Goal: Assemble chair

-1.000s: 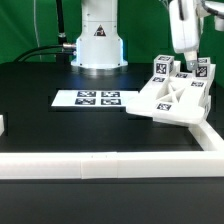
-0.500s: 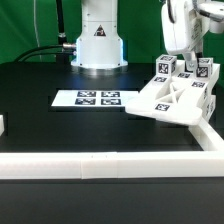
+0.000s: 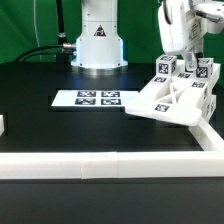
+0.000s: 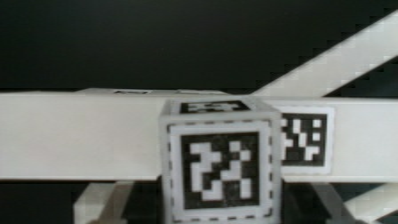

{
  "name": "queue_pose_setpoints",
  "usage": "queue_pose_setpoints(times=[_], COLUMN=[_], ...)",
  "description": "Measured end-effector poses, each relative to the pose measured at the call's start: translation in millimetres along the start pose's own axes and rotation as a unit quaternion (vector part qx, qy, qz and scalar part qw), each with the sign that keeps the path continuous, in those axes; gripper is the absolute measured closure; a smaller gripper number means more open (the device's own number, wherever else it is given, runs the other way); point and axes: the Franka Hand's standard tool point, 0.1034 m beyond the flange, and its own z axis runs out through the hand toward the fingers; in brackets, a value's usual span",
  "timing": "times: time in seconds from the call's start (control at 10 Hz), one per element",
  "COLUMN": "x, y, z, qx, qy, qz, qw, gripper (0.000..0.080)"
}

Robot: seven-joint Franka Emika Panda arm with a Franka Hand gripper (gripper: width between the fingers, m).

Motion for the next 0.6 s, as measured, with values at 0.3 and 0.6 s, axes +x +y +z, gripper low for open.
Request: queue_pose_setpoints(times=[0.3, 0.6], x=[2.7, 0.7], y=[-4.5, -12.5], z=[-2.1, -8.1], qx=[0.001, 0.001], qy=[-0.001, -0.005], qz=[-0.051, -0.215], qw=[0.999, 0.977], gripper=[0.0217, 0.0154])
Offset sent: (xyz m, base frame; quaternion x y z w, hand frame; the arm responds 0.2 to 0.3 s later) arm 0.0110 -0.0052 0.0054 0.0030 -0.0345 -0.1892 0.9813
